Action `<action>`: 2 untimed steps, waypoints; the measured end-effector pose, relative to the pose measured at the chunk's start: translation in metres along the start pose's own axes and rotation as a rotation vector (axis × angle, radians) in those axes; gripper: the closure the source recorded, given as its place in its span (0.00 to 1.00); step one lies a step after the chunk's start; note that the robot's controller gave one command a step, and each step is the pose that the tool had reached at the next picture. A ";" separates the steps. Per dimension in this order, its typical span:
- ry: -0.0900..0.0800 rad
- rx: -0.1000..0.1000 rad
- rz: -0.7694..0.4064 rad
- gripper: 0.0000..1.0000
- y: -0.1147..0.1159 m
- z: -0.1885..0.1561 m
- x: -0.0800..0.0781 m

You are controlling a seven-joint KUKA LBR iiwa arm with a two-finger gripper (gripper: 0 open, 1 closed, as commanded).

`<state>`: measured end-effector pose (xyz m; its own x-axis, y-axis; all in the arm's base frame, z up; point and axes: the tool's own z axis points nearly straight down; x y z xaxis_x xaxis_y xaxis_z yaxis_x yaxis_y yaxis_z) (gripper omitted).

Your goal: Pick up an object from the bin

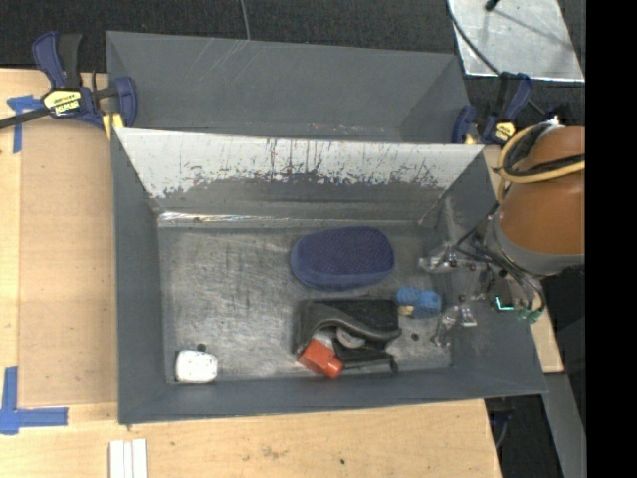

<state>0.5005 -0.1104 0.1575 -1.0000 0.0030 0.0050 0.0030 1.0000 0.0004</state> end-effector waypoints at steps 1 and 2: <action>-0.022 0.004 -0.107 0.00 -0.002 0.086 -0.010; -0.026 0.005 -0.109 1.00 -0.002 0.082 -0.011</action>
Offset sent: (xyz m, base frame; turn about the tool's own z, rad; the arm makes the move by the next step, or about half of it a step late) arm 0.0043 -0.0014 -0.0875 -0.1079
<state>0.5111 -0.1120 0.0750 -0.9942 -0.1055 -0.0208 -0.1054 0.9944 -0.0051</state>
